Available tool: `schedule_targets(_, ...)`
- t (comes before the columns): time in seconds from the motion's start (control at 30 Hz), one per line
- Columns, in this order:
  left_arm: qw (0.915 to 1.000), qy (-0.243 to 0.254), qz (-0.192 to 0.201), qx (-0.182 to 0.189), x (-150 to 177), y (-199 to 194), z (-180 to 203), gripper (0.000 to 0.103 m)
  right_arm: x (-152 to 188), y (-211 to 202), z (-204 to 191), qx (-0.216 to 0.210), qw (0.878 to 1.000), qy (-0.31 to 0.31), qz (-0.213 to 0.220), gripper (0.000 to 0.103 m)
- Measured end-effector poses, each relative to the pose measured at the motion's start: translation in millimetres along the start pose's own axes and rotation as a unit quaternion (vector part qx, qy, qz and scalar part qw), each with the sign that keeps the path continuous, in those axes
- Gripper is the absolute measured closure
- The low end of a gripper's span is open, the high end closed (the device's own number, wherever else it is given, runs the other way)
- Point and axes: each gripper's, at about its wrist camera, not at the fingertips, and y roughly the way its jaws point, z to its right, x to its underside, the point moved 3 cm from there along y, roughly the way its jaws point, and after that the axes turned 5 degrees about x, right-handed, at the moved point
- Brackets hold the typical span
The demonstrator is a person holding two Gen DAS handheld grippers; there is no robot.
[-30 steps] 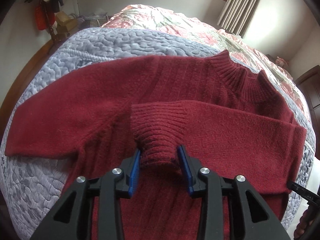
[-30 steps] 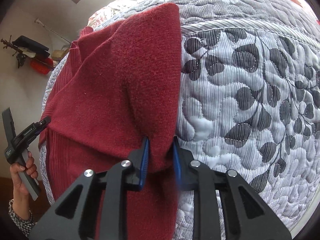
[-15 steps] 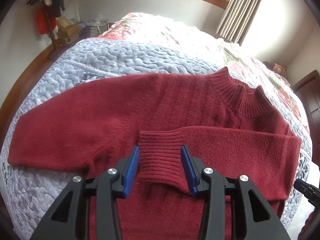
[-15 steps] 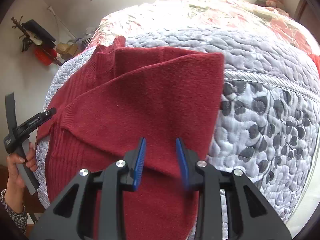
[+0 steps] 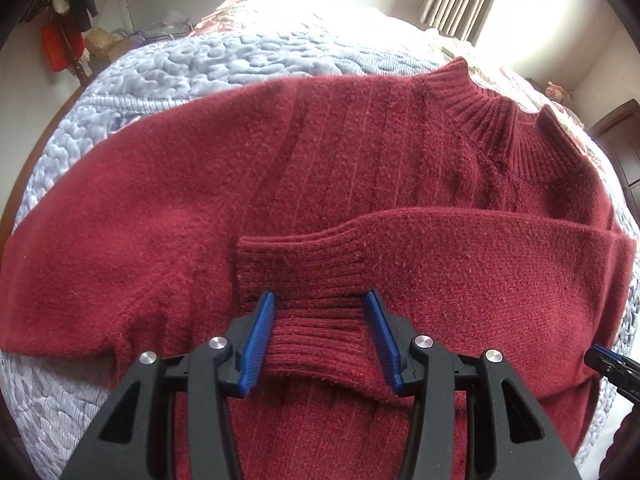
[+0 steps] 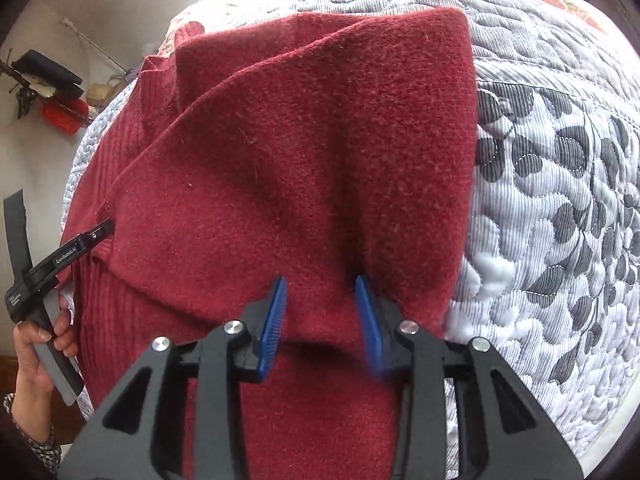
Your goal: Fold small clothes
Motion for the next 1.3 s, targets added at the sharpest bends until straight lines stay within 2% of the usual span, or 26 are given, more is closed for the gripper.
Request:
schedule_targets(0.03,1.0,0.001,-0.002,0.003,-0.1,-4.2,-1.3,0.054,-0.1,-3.6,-5.8,0.01,1.0,0.001,0.002,0.065)
schedule_targets(0.07,1.0,0.002,-0.002,0.002,-0.3,-10.1,-4.2,0.052,2.4,-9.6,-9.7,0.015,1.0,0.002,0.006,0.059)
schedule_targets(0.1,1.0,0.002,0.001,0.0,0.3,-18.3,-9.0,0.045,3.3,-15.5,-15.5,0.014,1.0,0.004,0.012,0.052)
schedule_targets(0.2,0.9998,-0.011,0.017,0.008,9.0,-45.3,-36.4,0.032,5.9,-33.0,-33.4,0.004,1.0,-0.001,0.022,0.051)
schedule_targets(0.3,0.9987,-0.046,0.02,-0.01,22.0,-66.6,-81.0,0.031,7.0,-39.5,-55.7,0.015,1.0,-0.01,0.023,0.045)
schedule_targets(0.47,0.9934,-0.102,0.007,-0.051,42.3,-84.7,-157.2,0.03,2.8,-25.0,-99.5,0.007,0.999,-0.031,0.014,0.044)
schedule_targets(0.53,0.99,-0.132,0.002,-0.051,51.9,-89.3,-185.6,0.03,0.6,-16.5,-115.4,0.008,0.999,-0.039,0.008,0.043)
schedule_targets(0.6,0.9845,-0.172,-0.004,-0.036,61.8,-94.0,-213.6,0.028,-1.1,-10.4,-131.2,0.006,0.999,-0.051,0.006,0.042)
schedule_targets(0.73,0.9658,-0.259,-0.004,0.009,75.6,-97.1,-266.8,0.028,-1.9,0.2,-159.2,0.0,0.997,-0.073,0.004,0.041)
schedule_targets(0.87,0.9495,-0.314,0.002,0.001,80.6,-100.6,-307.9,0.028,-2.8,3.6,-174.3,0.006,0.996,-0.093,0.006,0.041)
schedule_targets(0.93,0.9378,-0.347,0.003,0.015,83.9,-100.0,-325.5,0.028,-5.2,6.6,-181.1,0.006,0.995,-0.096,0.005,0.041)
schedule_targets(1.17,0.8895,-0.45,0.023,0.077,91.2,-83.1,-387.3,0.029,-8.3,18.1,-186.4,0.007,0.995,-0.098,-0.001,0.041)
schedule_targets(1.3,0.851,-0.511,0.039,0.114,98.2,-77.2,-415.8,0.029,-7.3,20.6,-188.0,0.011,0.994,-0.108,-0.002,0.041)
